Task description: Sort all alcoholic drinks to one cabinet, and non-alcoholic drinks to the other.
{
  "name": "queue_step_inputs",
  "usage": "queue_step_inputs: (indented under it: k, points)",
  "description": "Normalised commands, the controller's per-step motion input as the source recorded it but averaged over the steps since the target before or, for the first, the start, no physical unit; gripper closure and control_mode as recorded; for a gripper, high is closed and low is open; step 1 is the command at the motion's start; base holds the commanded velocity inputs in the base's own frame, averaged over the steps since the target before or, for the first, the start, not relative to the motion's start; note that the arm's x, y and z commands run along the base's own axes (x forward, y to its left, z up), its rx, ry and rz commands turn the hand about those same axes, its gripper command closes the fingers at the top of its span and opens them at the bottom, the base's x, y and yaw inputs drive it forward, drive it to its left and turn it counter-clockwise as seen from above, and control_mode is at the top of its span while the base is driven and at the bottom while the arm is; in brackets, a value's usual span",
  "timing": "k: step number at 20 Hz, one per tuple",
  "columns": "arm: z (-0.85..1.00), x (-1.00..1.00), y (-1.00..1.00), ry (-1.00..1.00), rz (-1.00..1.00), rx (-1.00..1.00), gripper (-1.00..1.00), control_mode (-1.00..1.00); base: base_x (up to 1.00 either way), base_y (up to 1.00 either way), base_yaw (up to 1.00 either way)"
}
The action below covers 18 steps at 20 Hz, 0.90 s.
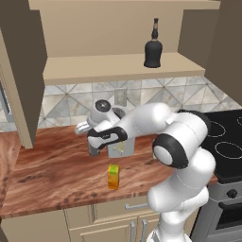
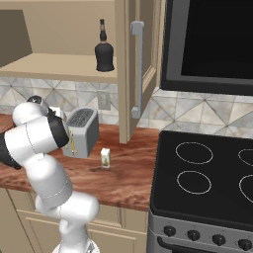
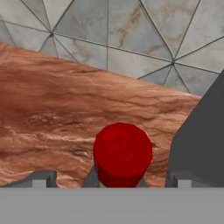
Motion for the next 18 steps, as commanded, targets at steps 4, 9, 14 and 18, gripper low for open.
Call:
queue_step_inputs:
  k: [4,9,14,18]
  points:
    - [-0.08,0.1,0.04,0.01,0.0,0.0,-1.0,-1.0,0.0,0.0,0.0]
    - [-0.07,0.04,0.01,0.01,-0.01,0.0,1.0,-1.0,0.0,0.0,0.0]
    - [-0.05,0.0,0.0,0.02,0.0,0.0,1.0,-1.0,0.0,0.0,0.0]
    - [-0.01,0.0,0.0,0.01,0.0,0.0,1.0,-1.0,0.0,0.0,0.0]
